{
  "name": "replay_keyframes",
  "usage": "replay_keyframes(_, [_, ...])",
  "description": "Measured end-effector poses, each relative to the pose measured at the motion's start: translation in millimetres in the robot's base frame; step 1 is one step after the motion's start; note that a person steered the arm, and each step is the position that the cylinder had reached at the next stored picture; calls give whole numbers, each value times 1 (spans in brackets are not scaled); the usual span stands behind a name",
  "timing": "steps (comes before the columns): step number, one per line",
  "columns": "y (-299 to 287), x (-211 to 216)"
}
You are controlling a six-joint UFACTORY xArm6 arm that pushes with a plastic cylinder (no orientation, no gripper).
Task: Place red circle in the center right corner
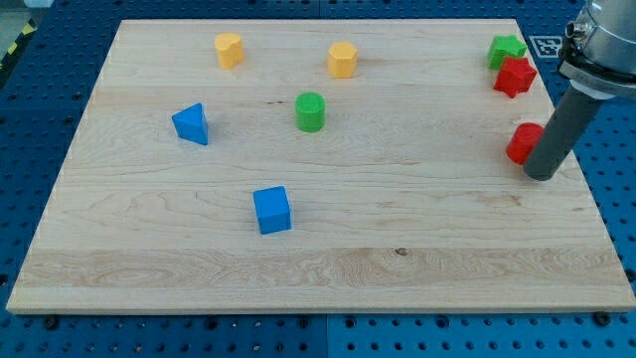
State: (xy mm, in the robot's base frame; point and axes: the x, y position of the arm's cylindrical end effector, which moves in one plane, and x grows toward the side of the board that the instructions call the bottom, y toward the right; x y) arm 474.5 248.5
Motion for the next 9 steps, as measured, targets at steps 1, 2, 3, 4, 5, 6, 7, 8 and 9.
replay_keyframes(1, [6, -1])
replay_keyframes(2, [-6, -1])
replay_keyframes(3, [-15, -1])
replay_keyframes(4, [-15, -1])
replay_keyframes(5, [-15, -2])
replay_keyframes(6, [-14, -7])
replay_keyframes(7, [-14, -9])
replay_keyframes(8, [-14, -17])
replay_keyframes(9, [-14, -17])
